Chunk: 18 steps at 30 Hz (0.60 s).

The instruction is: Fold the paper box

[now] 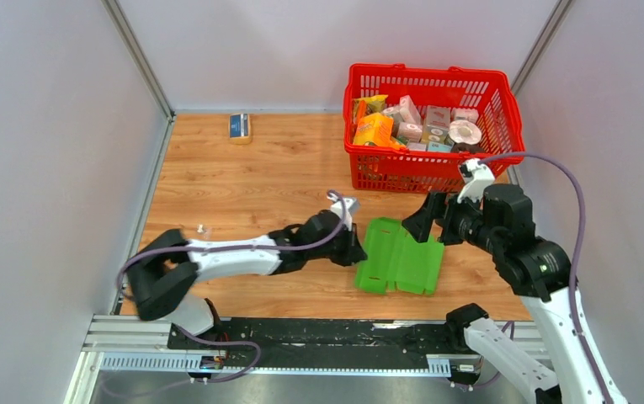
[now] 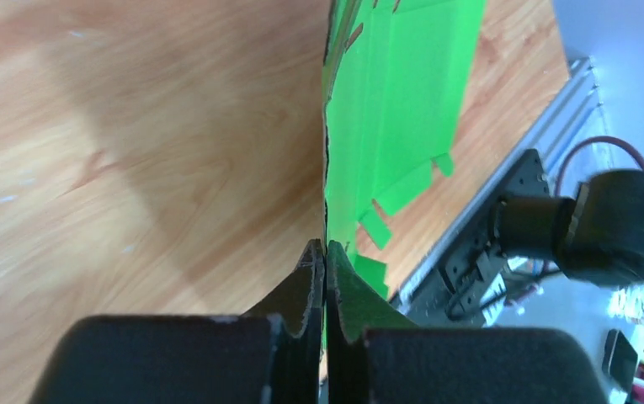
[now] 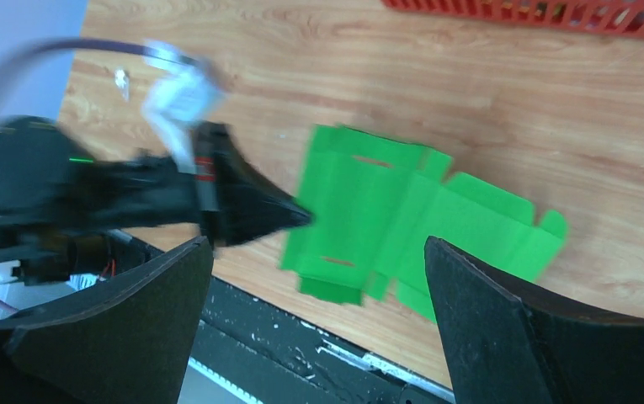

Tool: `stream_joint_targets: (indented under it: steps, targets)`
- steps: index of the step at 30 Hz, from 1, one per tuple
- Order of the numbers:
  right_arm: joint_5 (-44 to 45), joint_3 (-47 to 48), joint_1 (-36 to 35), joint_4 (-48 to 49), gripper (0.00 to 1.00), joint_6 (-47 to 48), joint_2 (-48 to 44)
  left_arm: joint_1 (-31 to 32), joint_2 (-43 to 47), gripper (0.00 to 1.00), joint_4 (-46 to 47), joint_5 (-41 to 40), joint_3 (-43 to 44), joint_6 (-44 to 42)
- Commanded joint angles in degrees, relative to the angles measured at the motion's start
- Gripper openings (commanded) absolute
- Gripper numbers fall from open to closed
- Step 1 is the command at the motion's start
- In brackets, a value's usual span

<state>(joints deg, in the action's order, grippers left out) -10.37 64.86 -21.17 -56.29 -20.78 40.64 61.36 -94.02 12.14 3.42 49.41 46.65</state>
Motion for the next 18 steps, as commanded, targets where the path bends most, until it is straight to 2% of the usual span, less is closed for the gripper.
stream_joint_targets:
  steps: [1,3,4,6,7,10,12,14,18]
  targets:
    - [-6.4,-0.88,0.16,3.3,1.0,2.93,5.4,-1.42,20.34,0.0,-20.47,1.59,-2.65,-14.18]
    - [-9.91,-0.44,-0.62,3.91,0.97,5.03,10.04,-1.51,27.79,0.0,-31.25,2.2,-0.73,-18.68]
    - [-12.37,0.52,-3.59,4.61,0.97,5.74,11.55,-1.51,30.1,0.0,-40.0,2.38,-0.19,-21.75]
    - [-12.22,1.67,-8.77,8.2,0.96,8.19,13.58,-1.51,37.8,0.0,-46.3,1.25,0.25,-23.1]
    - [-10.13,2.8,-15.07,9.52,0.96,11.69,15.33,-1.51,40.55,0.0,-49.81,0.28,-0.1,-22.49]
    - [-8.36,5.01,-24.67,11.55,0.98,19.07,19.28,-1.6,51.71,0.0,-53.95,1.24,-1.68,-21.7]
    - [-11.84,7.47,-26.99,10.77,0.98,22.42,22.01,-1.51,58.64,0.0,-56.08,0.54,-1.6,-20.73]
    - [-16.08,8.44,-29.1,12.6,0.97,24.37,24.74,-1.51,62.19,0.0,-58.37,-0.69,-1.25,-20.38]
    - [-13.45,10.36,-31.39,16.21,0.97,26.22,27.91,-1.6,65.89,0.0,-61.62,0.79,0.86,-21.07]
